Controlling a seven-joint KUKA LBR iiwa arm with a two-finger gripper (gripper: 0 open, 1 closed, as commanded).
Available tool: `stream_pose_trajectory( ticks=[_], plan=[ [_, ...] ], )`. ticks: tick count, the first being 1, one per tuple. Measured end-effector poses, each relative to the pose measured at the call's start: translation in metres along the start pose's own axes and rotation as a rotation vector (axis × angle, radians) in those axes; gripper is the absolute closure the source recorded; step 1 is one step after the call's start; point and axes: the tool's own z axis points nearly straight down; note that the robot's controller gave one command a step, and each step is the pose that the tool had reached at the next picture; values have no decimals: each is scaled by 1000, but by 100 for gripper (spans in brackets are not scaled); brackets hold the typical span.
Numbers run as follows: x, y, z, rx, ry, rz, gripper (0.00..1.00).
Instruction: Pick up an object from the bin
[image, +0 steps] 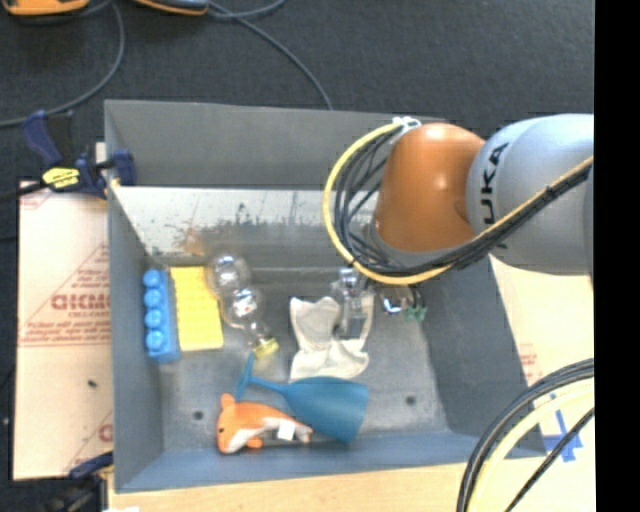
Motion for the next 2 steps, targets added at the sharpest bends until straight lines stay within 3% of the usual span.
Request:
stream_pose_trajectory(
  ticks=[1,2],
  plan=[
    [-9,9,-17,2,-15,-6,100],
    [11,4,-83,1,-1,-32,100]
  ],
)
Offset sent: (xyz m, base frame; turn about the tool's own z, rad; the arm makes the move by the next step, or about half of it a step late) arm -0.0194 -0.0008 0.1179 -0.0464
